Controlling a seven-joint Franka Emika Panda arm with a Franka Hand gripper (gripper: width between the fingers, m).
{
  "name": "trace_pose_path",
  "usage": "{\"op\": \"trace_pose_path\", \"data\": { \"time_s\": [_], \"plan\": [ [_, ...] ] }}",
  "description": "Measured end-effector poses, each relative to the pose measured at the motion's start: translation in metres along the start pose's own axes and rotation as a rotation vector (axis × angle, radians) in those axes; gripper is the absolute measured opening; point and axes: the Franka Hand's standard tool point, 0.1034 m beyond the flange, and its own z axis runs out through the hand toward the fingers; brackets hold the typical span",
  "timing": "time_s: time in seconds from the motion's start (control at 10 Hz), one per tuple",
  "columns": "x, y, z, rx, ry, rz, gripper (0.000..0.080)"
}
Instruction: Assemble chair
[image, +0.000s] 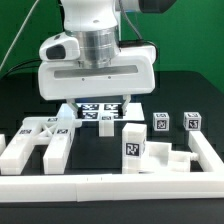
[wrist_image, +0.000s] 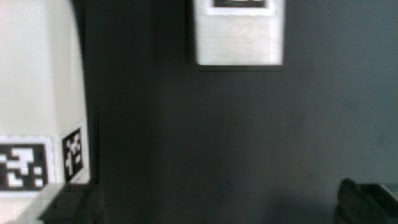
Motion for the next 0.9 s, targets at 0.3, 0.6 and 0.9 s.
{"op": "trace_pose_path", "data": {
  "time_s": [0.3,0.6,0.9],
  "plan": [
    [-0.012,-0.002,0.003,0.014,-0.129,0.017,0.0649],
    [-0.014,-0.004,-0.004,0.048,-0.515,0.004,0.0649],
    [-0.019,-0.003,0.000,0.042,-0.705,0.044,0.0649]
  ]
}}
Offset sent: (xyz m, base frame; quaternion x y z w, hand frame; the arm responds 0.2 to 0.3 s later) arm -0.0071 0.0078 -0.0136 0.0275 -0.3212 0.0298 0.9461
